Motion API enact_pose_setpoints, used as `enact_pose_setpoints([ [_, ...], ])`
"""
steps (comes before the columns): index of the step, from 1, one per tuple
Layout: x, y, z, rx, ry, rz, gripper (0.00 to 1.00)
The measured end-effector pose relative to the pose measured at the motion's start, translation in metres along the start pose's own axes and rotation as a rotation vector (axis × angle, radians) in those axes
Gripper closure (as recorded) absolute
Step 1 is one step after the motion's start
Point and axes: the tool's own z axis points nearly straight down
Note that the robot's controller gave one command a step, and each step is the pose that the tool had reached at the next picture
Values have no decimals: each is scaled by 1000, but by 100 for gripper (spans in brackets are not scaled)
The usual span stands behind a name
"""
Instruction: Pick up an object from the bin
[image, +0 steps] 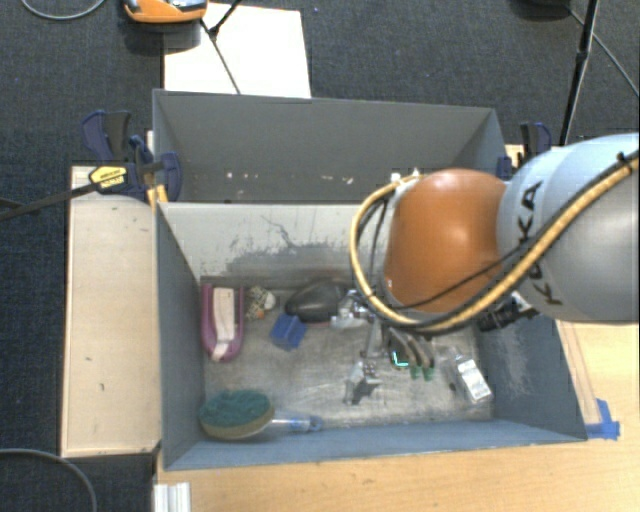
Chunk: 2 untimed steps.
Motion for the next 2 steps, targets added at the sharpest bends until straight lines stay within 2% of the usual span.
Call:
enact_pose_setpoints([
  [1,-30,7,23,0,-11,-179,0],
  [2,-27,-59,96,3,-2,-520,0],
])
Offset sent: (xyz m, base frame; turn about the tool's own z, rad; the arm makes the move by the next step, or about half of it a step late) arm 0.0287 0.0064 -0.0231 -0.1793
